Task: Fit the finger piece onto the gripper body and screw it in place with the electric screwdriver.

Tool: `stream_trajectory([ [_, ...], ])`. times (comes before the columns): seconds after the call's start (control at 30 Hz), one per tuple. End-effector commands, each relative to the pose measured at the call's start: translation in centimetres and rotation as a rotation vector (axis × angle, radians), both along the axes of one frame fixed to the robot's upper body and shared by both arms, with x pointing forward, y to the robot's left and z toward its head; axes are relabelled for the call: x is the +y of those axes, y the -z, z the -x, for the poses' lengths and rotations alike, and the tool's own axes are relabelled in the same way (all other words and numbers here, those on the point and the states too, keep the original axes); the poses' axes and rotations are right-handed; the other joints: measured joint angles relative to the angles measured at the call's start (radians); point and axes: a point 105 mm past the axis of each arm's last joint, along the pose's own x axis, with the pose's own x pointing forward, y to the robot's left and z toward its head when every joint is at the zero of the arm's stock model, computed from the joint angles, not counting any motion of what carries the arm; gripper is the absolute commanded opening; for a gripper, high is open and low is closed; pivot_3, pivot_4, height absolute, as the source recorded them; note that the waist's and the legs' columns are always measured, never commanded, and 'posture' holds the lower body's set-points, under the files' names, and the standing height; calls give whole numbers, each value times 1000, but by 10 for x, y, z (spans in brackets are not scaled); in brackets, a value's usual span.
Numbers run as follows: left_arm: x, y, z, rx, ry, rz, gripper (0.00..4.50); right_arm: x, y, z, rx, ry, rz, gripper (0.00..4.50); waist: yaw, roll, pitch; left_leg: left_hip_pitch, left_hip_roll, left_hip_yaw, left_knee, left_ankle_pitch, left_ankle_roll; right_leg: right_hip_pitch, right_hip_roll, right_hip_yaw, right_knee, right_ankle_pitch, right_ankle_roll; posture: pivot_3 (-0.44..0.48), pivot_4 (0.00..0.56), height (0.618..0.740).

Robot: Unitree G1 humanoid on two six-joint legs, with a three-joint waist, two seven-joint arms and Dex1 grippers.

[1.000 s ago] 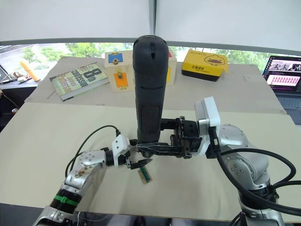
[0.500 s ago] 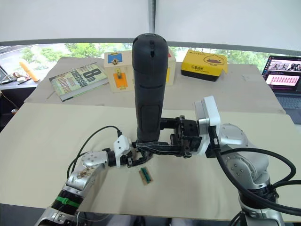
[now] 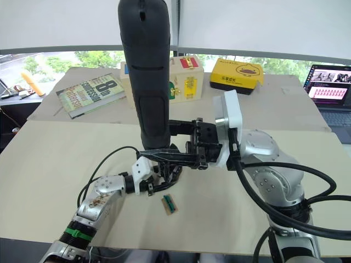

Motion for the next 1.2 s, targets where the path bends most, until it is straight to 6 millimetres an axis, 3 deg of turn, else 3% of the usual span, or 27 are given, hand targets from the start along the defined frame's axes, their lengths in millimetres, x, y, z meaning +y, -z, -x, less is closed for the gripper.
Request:
stream_trajectory([
  [0.03, 3, 20, 4, 72, -3, -46, 2306, 6, -11, 1, -55, 2, -23, 1948, -2, 0, 0, 0, 0, 0, 0, 0, 0, 0, 0, 0, 0, 0, 0, 0, 150, 740],
  [0.47, 6, 18, 1, 68, -20, -38, 2306, 25, -6, -15, -65, 36, 13, 1948, -4, 0, 0, 0, 0, 0, 0, 0, 0, 0, 0, 0, 0, 0, 0, 0, 150, 740],
  [1.2, 12, 19, 0, 74, -29, -49, 2306, 35, 6, -21, -62, 34, 71, 1948, -7, 0, 0, 0, 0, 0, 0, 0, 0, 0, 1, 0, 0, 0, 0, 0, 150, 740],
])
